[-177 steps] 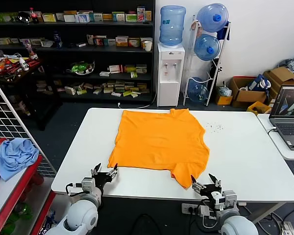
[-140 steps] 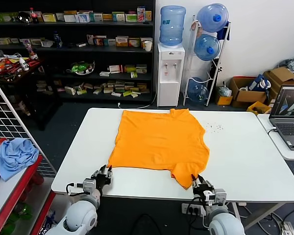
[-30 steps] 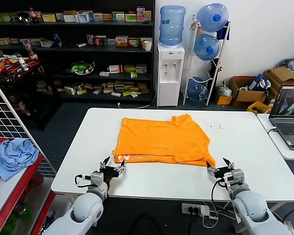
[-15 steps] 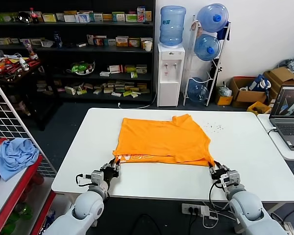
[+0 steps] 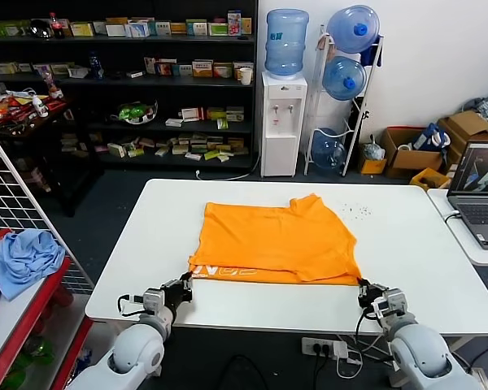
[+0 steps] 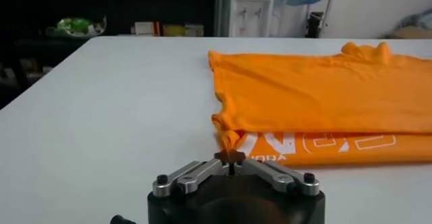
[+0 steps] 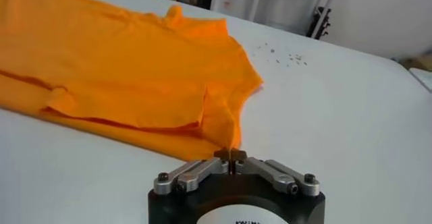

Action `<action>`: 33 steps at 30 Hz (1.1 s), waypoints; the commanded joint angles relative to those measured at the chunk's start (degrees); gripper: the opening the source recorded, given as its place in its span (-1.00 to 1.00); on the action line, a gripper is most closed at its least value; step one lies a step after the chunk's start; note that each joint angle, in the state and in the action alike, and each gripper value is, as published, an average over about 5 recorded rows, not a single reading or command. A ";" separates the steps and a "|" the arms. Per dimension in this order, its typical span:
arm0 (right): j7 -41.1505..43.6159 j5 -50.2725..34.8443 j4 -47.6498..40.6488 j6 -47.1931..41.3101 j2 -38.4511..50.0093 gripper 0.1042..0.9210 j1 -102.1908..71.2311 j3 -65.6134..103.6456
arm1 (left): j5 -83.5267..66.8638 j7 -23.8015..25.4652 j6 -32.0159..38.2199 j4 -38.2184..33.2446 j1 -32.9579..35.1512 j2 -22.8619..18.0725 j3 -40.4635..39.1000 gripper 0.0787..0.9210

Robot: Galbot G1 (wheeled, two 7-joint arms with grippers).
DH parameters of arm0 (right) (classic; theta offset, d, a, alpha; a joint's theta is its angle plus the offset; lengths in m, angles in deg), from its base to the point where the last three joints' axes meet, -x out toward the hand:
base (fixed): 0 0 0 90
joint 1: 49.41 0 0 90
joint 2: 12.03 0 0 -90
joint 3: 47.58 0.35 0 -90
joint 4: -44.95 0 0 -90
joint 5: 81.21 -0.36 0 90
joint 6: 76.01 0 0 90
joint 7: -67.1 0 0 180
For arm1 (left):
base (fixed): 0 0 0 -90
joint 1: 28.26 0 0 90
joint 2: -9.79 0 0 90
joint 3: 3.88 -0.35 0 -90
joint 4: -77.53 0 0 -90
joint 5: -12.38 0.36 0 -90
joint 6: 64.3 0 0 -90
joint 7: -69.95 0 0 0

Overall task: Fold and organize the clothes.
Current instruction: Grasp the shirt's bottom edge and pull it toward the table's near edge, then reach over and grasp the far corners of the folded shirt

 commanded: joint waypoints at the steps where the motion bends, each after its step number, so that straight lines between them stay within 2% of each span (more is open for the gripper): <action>1: -3.07 -3.35 11.79 -4.29 3.54 -0.94 -11.92 5.06 | -3.76 -1.56 -3.67 -11.82 8.08 8.00 1.16 -0.97; 8: -3.59 -2.94 14.53 -6.11 3.63 -0.94 -17.21 6.87 | -2.85 -2.13 -5.66 -14.56 13.00 9.57 1.70 -0.97; 15: -3.55 -3.03 14.71 -6.56 3.06 -0.87 -17.19 7.00 | -2.37 -2.97 -8.01 -15.68 12.88 8.72 1.68 -0.93; 19: -3.85 -4.73 16.44 -6.89 4.03 -0.61 -17.18 8.52 | -4.38 -3.68 -9.02 -17.31 12.25 9.43 2.50 -0.75; 25: -4.85 -9.43 18.79 -5.46 6.05 -0.19 -15.43 10.55 | -6.06 -4.31 -9.40 -20.22 10.83 11.61 3.93 -0.30; 29: -4.69 -10.96 16.11 -2.02 6.92 0.09 -9.63 9.66 | -6.91 -4.24 -9.06 -17.88 5.27 10.81 4.01 -0.01; 33: -3.80 -12.31 9.60 -0.65 6.99 0.37 -0.48 6.24 | -6.75 -3.21 -8.17 -12.03 -4.12 8.10 1.96 0.26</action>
